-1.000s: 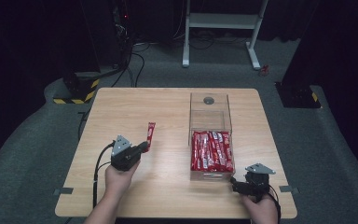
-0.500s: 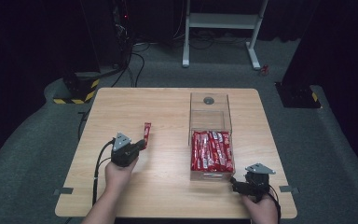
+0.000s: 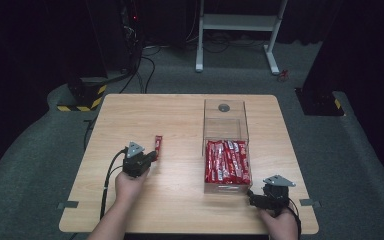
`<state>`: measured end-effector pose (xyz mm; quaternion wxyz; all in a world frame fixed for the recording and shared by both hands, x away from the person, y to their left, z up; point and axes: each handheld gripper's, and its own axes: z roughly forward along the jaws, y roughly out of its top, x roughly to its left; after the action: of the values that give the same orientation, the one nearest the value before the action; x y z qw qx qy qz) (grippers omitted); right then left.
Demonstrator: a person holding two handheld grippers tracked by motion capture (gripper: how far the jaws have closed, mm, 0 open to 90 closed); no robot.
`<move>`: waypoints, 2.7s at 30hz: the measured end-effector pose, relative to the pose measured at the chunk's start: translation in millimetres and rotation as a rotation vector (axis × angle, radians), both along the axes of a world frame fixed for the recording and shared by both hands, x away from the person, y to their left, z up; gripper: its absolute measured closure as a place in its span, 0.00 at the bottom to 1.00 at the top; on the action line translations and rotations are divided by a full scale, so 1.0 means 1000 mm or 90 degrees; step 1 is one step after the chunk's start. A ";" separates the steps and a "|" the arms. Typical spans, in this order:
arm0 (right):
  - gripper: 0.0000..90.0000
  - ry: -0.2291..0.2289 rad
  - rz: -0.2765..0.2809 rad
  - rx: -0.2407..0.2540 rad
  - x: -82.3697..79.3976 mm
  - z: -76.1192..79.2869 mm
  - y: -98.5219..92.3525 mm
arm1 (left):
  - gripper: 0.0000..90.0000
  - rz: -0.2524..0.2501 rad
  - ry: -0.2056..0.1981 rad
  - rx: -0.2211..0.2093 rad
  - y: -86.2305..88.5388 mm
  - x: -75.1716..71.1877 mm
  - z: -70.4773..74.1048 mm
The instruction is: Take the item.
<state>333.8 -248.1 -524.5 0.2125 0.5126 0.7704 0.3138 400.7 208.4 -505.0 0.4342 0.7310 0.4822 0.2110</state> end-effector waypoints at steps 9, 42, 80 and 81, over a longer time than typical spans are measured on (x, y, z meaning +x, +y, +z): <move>0.12 0.000 0.000 0.000 0.000 0.000 0.000 | 1.00 0.001 0.028 0.018 -0.003 0.006 -0.010; 0.12 -0.001 0.003 0.001 0.000 0.000 0.000 | 0.38 -0.039 0.043 0.015 0.009 -0.018 0.008; 0.13 -0.001 0.004 0.000 -0.001 0.000 0.000 | 0.22 -0.030 0.062 0.117 0.059 -0.096 -0.024; 0.13 -0.001 0.004 0.000 -0.001 0.000 0.000 | 0.22 -0.030 0.061 0.118 0.060 -0.096 -0.024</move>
<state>333.1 -248.4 -524.5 0.2120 0.5103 0.7718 0.3147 305.2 268.1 -528.7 0.3457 0.7887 0.4635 0.2091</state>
